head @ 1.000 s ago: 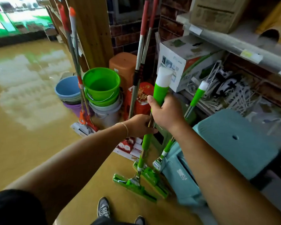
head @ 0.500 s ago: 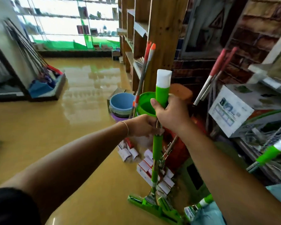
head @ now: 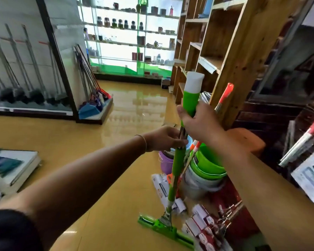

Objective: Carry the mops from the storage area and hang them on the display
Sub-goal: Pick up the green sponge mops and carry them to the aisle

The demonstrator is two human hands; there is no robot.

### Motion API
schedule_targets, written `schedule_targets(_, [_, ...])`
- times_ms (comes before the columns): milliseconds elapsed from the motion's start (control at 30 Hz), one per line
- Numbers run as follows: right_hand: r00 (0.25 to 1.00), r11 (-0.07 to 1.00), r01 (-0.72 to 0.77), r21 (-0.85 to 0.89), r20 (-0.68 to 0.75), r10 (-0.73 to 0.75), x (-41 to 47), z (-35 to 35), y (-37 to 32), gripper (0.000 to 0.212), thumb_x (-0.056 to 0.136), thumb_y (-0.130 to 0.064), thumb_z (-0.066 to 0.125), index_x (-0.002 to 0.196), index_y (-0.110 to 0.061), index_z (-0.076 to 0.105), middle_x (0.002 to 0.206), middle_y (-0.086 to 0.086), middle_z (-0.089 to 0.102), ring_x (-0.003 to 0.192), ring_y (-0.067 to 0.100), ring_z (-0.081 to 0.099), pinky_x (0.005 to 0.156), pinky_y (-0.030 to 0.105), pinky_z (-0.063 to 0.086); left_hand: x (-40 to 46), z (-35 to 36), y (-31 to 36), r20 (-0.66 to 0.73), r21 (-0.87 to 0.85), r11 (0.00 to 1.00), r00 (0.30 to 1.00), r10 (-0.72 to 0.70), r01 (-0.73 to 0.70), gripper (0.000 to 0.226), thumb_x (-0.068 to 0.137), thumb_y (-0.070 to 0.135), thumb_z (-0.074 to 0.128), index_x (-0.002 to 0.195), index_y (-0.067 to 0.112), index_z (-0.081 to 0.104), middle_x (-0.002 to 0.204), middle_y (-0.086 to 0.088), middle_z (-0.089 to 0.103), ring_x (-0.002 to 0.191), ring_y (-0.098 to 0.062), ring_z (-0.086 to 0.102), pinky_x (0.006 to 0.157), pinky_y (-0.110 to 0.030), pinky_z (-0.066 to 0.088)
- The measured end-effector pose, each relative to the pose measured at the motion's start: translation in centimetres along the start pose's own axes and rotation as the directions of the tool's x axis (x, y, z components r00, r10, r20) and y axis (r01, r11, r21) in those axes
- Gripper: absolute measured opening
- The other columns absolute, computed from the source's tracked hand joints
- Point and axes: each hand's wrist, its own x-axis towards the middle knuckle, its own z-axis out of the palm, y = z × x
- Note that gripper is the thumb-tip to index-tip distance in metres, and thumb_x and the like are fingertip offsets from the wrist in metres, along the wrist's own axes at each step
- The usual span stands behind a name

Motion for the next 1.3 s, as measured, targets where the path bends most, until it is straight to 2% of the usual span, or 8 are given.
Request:
schedule_targets(100, [0.998,0.998,0.045,0.035,0.03,-0.046,3.0,2.3,-2.6,0.029,0.096,-0.044,0.061,0.082,-0.021,0.05,0.066,-0.001,0.048,0.059,0.014,0.05,0.055,0.028,0.033,-0.7,-4.0,-1.3,-0.126,0.055,0.998,0.992,-0.014,0.021,0.021,0.094,0.03,0.06,0.091,0.01,0.065,0.081,-0.001,0.065,0.068,-0.008,0.055,0.064,-0.025,0.045])
schedule_targets(200, [0.992,0.993,0.104,0.052,0.065,-0.108,5.9,4.8,-5.4,0.034,0.097,-0.04,0.06,0.072,-0.022,0.048,0.062,0.001,0.048,0.056,0.014,0.049,0.05,0.026,0.029,-1.7,-7.5,-2.2,-0.275,0.082,0.995,0.961,-0.036,0.061,0.034,0.096,0.03,0.057,0.103,-0.003,0.064,0.096,-0.019,0.069,0.081,-0.02,0.06,0.077,-0.042,0.051])
schedule_targets(300, [0.981,0.98,0.161,0.113,0.091,-0.172,9.0,7.8,-7.7,0.029,0.097,-0.039,0.06,0.081,-0.016,0.056,0.069,0.004,0.055,0.061,0.015,0.054,0.053,0.027,0.036,-2.6,-11.0,-3.1,-0.399,0.059,0.993,0.915,-0.066,0.098,0.035,0.096,0.032,0.057,0.111,0.001,0.062,0.107,-0.017,0.069,0.1,-0.026,0.066,0.093,-0.042,0.053])
schedule_targets(467, [0.955,0.943,0.257,0.212,0.091,-0.281,14.2,13.3,-10.3,0.028,0.098,-0.039,0.059,0.095,-0.011,0.06,0.073,0.001,0.056,0.067,0.014,0.056,0.054,0.023,0.035,-3.1,-17.3,-5.4,-0.529,0.096,0.978,0.842,-0.108,0.185,0.034,0.094,0.037,0.056,0.109,0.008,0.065,0.101,-0.009,0.07,0.096,-0.021,0.068,0.09,-0.042,0.055])
schedule_targets(733, [0.906,0.88,0.341,0.331,0.133,-0.401,23.7,21.6,-12.2,0.028,0.096,-0.035,0.062,0.075,-0.02,0.052,0.063,-0.005,0.049,0.058,0.008,0.049,0.052,0.025,0.033,-1.0,-27.6,-9.1,-0.571,-0.046,0.974,0.794,-0.207,0.221,0.025,0.093,0.017,0.06,0.11,-0.002,0.063,0.108,-0.021,0.066,0.097,-0.025,0.066,0.079,-0.027,0.055])
schedule_targets(1033, [0.84,0.819,0.386,0.424,0.207,-0.502,35.0,28.6,-14.4,0.026,0.093,-0.037,0.065,0.082,-0.013,0.063,0.074,0.007,0.065,0.069,0.023,0.064,0.062,0.033,0.05,2.8,-37.6,-12.6,-0.601,-0.167,0.958,0.747,-0.285,0.231,0.009,0.093,0.017,0.061,0.1,0.013,0.064,0.097,-0.008,0.067,0.098,-0.024,0.065,0.091,-0.039,0.053])
schedule_targets(1133, [0.822,0.809,0.404,0.426,0.218,-0.525,37.9,30.7,-15.5,0.025,0.093,-0.037,0.065,0.082,-0.015,0.063,0.074,0.005,0.065,0.069,0.02,0.064,0.06,0.03,0.047,3.8,-40.1,-14.2,-0.652,-0.145,0.964,0.711,-0.261,0.222,0.007,0.094,0.02,0.059,0.099,0.018,0.063,0.095,-0.003,0.067,0.097,-0.021,0.066,0.09,-0.038,0.054])
schedule_targets(1300, [0.797,0.801,0.418,0.428,0.251,-0.55,42.1,35.3,-17.6,0.026,0.092,-0.039,0.066,0.074,-0.023,0.057,0.071,0.003,0.064,0.068,0.02,0.064,0.065,0.037,0.054,4.6,-44.7,-17.2,-0.697,-0.166,0.966,0.67,-0.257,0.199,0.007,0.094,0.02,0.058,0.097,0.02,0.064,0.096,-0.003,0.069,0.096,-0.019,0.066,0.085,-0.034,0.052])
